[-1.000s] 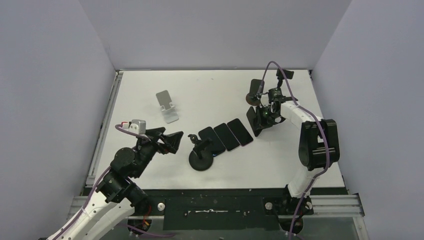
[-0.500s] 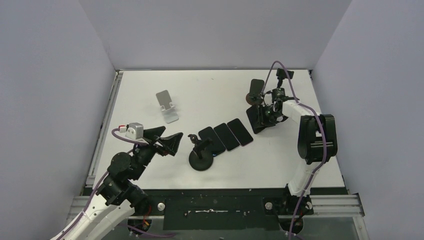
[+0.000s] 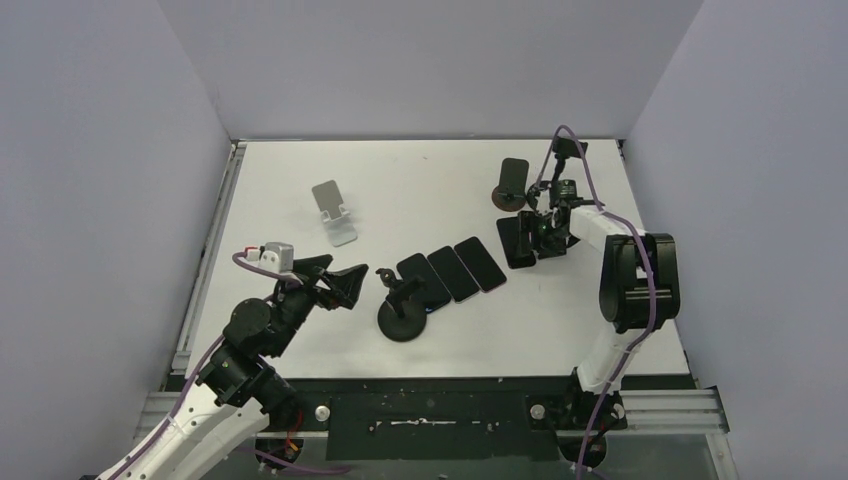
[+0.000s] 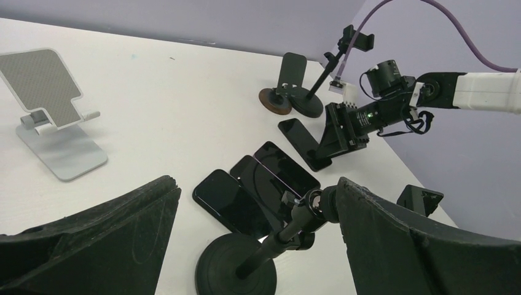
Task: Remove the phone from the phone stand
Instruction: Place the phone at the center of the board, then reset both arms
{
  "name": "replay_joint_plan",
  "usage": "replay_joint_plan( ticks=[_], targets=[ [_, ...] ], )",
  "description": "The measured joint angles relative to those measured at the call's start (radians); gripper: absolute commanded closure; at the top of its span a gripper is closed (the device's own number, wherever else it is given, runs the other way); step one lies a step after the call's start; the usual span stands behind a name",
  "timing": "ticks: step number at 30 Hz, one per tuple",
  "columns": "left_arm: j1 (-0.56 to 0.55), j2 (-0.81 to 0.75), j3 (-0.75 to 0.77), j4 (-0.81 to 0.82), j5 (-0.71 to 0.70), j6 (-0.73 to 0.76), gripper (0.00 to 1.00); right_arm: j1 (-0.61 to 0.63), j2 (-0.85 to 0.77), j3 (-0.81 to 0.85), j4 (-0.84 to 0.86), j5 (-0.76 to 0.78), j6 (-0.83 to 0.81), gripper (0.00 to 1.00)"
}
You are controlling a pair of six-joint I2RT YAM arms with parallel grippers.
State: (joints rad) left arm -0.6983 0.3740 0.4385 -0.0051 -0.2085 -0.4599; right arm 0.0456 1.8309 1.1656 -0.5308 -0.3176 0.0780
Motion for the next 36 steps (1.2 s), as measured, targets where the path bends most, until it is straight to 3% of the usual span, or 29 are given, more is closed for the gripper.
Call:
replay_joint_plan(
  ticks=[7, 11, 12, 14, 18, 21, 24, 29, 32, 36],
  targets=[
    [0.000, 0.002, 0.004, -0.020, -0.069, -0.040, 0.03, -0.023, -0.078, -0.083, 0.013, 0.140, 0.054, 0.34],
    [0.000, 0.040, 0.047, -0.097, -0.151, -0.096, 0.03, -0.026, -0.212, -0.132, 0.014, 0.247, 0.141, 0.33],
    [0.000, 0.058, 0.066, -0.122, -0.172, -0.111, 0.03, -0.023, -0.255, -0.136, 0.016, 0.270, 0.164, 0.30],
    [0.000, 0.113, 0.119, -0.181, -0.227, -0.147, 0.02, 0.009, -0.384, -0.142, 0.035, 0.345, 0.223, 0.15],
    [0.000, 0.220, 0.205, -0.293, -0.339, -0.240, 0.03, 0.156, -0.678, -0.151, 0.151, 0.450, 0.308, 0.00],
    [-0.001, 0.278, 0.241, -0.382, -0.421, -0.327, 0.03, 0.245, -0.861, -0.178, 0.233, 0.482, 0.365, 0.00],
    [-0.002, 0.306, 0.260, -0.479, -0.481, -0.406, 0.03, 0.258, -0.972, -0.206, 0.259, 0.529, 0.432, 0.00],
    [-0.003, 0.270, 0.283, -0.599, -0.529, -0.488, 0.03, 0.265, -1.049, -0.224, 0.257, 0.541, 0.489, 0.00],
    [-0.003, 0.251, 0.338, -0.663, -0.536, -0.467, 0.03, 0.283, -1.085, -0.242, 0.248, 0.546, 0.507, 0.00],
    [-0.003, 0.362, 0.578, -0.761, -0.540, -0.334, 0.03, 0.302, -1.101, -0.234, 0.242, 0.558, 0.523, 0.00]
  ],
)
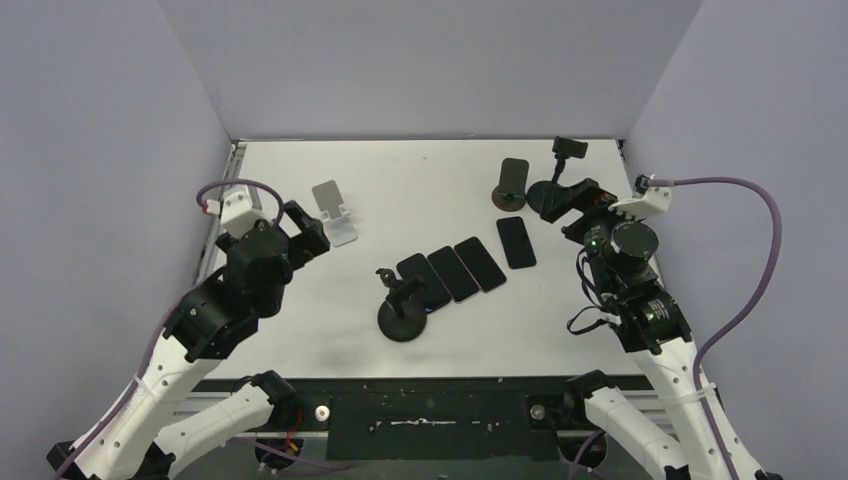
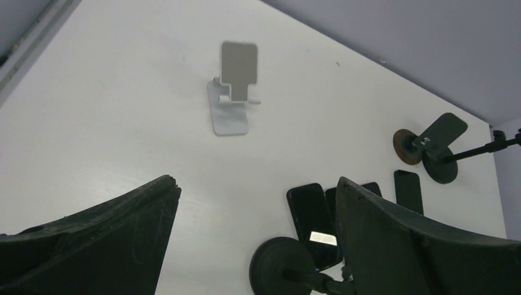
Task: Remove the phone from the phone stand
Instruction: Reset both arms
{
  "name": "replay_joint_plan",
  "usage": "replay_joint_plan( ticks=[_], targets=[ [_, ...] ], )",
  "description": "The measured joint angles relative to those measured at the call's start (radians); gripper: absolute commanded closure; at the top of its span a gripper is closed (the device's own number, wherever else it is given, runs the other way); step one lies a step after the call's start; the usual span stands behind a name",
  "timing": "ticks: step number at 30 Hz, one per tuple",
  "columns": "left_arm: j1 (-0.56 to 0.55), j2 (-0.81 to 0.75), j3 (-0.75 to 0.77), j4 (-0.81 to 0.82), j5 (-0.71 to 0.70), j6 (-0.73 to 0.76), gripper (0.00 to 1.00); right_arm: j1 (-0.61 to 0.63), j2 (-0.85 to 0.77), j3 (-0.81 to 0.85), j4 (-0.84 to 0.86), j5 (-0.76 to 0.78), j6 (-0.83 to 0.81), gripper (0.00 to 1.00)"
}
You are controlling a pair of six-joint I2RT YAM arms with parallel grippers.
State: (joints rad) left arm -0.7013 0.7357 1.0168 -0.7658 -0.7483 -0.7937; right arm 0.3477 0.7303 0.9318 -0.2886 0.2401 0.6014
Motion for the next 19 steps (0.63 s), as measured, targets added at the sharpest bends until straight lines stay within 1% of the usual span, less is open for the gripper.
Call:
replay_joint_plan(
  ticks=[2, 4, 6, 11, 15, 19],
  targets=[
    [0.000, 0.073, 0.134, 0.000, -0.001, 0.080, 0.03, 0.009, 0.024, 0.038, -0.003, 0.005, 0.010, 0.00],
    [0.000, 0.108, 0.194, 0.028, 0.012, 0.157, 0.02, 0.014, 0.056, 0.072, 0.008, 0.006, 0.013, 0.00],
    [0.000, 0.110, 0.199, 0.050, 0.042, 0.224, 0.02, 0.014, 0.080, 0.086, 0.032, -0.002, 0.016, 0.00],
    [0.000, 0.117, 0.208, 0.079, 0.082, 0.301, 0.03, 0.014, 0.088, 0.081, 0.042, -0.031, 0.024, 0.00],
    [0.000, 0.133, 0.241, 0.104, 0.115, 0.332, 0.03, 0.014, 0.027, 0.045, 0.071, -0.001, 0.052, 0.00],
    [0.000, 0.141, 0.301, 0.146, 0.154, 0.365, 0.03, 0.014, -0.056, 0.008, 0.117, 0.003, 0.022, 0.00]
  ],
)
